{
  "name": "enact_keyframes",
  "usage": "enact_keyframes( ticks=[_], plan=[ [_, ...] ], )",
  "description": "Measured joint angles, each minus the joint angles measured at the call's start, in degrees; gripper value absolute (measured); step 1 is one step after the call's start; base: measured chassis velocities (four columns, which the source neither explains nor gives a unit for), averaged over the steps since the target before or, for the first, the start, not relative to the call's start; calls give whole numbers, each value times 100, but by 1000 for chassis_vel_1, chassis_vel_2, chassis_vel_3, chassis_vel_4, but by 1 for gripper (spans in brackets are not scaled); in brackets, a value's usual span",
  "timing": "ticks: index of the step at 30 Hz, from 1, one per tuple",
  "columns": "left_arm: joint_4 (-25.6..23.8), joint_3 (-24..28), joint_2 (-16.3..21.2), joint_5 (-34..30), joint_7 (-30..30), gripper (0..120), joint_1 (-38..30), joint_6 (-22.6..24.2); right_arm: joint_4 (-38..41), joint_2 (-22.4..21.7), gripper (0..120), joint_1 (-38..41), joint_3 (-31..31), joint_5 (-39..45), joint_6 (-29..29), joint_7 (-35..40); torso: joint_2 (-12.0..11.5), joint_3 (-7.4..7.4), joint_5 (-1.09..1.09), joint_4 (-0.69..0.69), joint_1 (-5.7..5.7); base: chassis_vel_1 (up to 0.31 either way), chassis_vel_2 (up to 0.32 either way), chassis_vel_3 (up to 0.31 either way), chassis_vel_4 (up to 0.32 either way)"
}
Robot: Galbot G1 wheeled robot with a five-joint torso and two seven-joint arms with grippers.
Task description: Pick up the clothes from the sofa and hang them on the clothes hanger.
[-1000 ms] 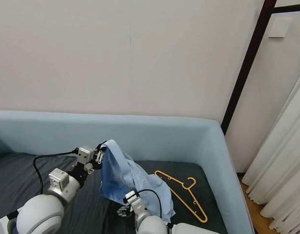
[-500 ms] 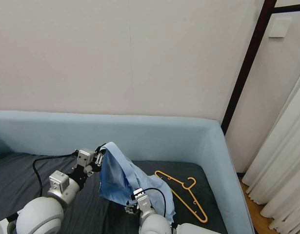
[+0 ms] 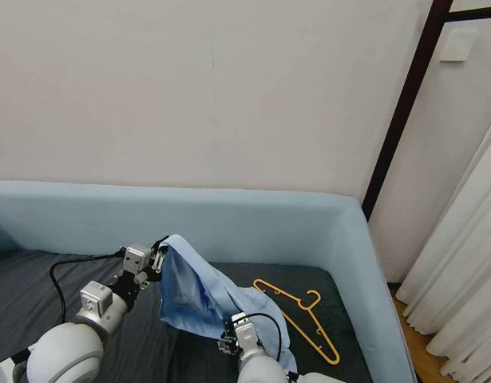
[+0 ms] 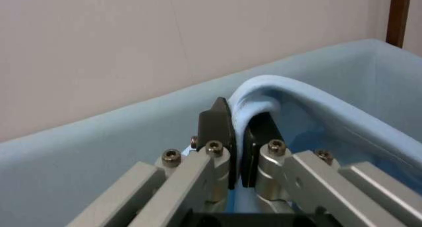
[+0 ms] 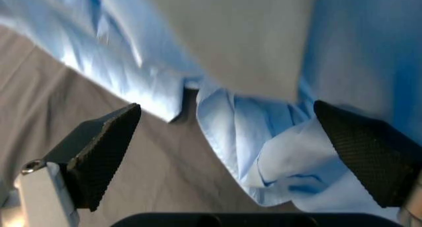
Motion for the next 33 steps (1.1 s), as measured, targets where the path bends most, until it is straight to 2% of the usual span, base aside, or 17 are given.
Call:
enact_keyframes(
  ticks=[7,12,17,21,22,24,26,29,30,33],
  plan=[
    [-18,-6,-1,74,9,0,165,2,65,-41,100,4,73,-14,111,210,0,0,0,1,0,0,0,0,0],
    [157,-42,-104,196,8,0,288,-15,230,-211,100,-82,79,-97,168,250,0,0,-1,1,0,0,0,0,0],
    [435,110,-194,218,23,0,180,-77,293,-403,97,-106,162,-382,301,-33,0,0,-1,0,0,0,0,0,0],
    [402,113,-197,216,25,0,341,-78,281,-487,80,-105,268,-456,410,-221,0,0,0,1,0,0,0,0,0],
    [402,113,-197,216,25,0,341,-78,281,-487,80,-105,268,-456,410,-221,0,0,0,1,0,0,0,0,0],
    [361,61,-200,238,24,0,460,-78,318,-520,69,-102,273,-456,443,-274,0,0,1,1,0,0,0,0,0],
    [357,43,-205,245,23,0,488,-78,334,-524,65,-101,273,-456,453,-287,0,0,0,1,0,0,0,0,0],
    [363,-6,-235,240,-5,0,490,-78,360,-513,50,-101,234,-468,472,-345,0,0,0,1,0,0,0,0,0],
    [363,-6,-235,240,-5,0,490,-78,360,-513,50,-101,234,-468,472,-345,0,0,0,1,0,0,0,0,0],
    [367,-43,-254,233,-24,0,482,-78,360,-494,39,-105,183,-506,477,-391,0,0,0,1,0,0,0,0,0]
  ],
)
